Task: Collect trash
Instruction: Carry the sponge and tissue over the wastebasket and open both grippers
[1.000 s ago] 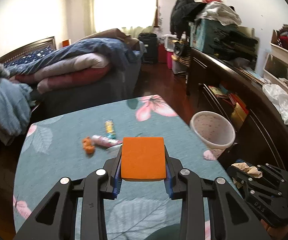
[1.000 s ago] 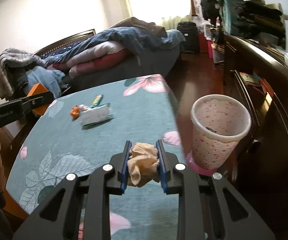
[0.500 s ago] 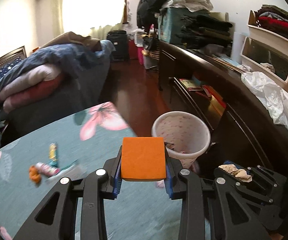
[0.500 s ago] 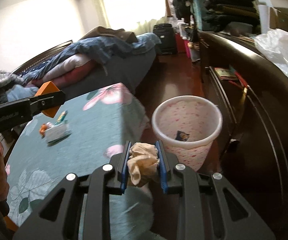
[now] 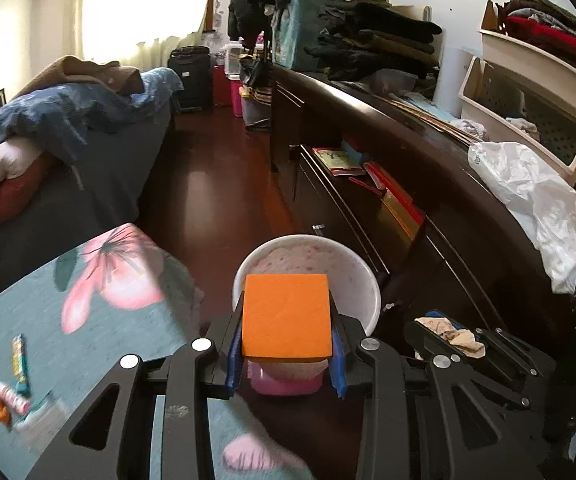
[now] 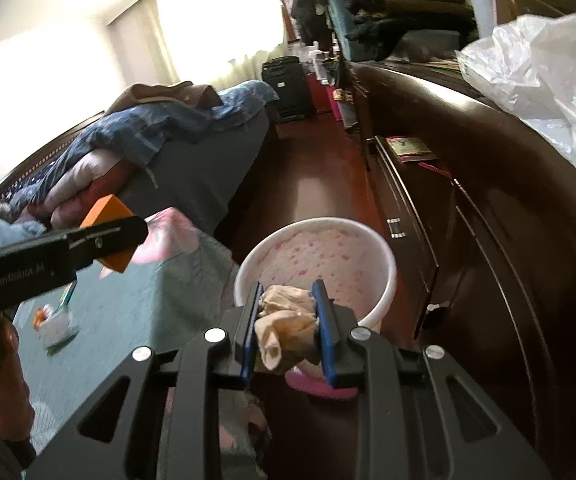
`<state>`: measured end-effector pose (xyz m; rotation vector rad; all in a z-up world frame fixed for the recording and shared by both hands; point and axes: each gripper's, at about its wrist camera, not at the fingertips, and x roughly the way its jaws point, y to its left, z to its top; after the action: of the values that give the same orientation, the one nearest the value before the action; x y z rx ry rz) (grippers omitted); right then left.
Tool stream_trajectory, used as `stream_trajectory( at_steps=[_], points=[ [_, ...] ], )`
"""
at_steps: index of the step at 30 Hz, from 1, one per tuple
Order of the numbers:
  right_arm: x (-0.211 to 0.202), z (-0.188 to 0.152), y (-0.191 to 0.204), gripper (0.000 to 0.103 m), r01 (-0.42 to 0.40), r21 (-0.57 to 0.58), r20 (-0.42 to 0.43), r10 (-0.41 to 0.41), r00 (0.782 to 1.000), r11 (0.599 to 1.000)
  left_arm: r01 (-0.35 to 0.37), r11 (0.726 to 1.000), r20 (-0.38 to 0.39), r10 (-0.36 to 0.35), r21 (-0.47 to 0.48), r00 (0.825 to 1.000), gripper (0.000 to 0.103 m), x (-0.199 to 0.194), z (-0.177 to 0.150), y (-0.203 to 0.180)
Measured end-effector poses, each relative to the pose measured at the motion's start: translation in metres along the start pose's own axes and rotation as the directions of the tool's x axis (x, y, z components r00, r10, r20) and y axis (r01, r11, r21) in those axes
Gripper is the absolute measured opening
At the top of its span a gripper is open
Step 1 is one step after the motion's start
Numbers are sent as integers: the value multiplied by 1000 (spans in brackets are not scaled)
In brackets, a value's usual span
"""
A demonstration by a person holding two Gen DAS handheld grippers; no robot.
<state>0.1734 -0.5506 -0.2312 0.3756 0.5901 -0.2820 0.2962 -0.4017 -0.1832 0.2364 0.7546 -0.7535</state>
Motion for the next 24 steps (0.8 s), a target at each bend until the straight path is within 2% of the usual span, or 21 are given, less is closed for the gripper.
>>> stream_trajectory(
  at_steps=[6, 16, 19, 22, 24],
  points=[
    [36, 12, -16, 26, 40, 24, -13, -39, 999, 999, 31, 999, -21, -32, -28, 999, 34, 37, 22, 0],
    [105, 20, -26, 26, 76, -3, -54, -76, 996, 997, 12, 999, -66, -15, -45, 998, 34, 102, 46, 2],
    [123, 20, -27, 29, 96, -23, -58, -97, 994, 995, 12, 998, -75, -17, -62, 997, 35, 115, 50, 6],
    [135, 20, -28, 37, 112, -38, -52, -114, 992, 993, -3, 997, -69, -2, -71, 998, 49, 120, 51, 11],
    [138, 18, -27, 42, 122, -50, -42, -124, 991, 991, -7, 997, -56, 2, -77, 998, 62, 116, 50, 14]
  ],
)
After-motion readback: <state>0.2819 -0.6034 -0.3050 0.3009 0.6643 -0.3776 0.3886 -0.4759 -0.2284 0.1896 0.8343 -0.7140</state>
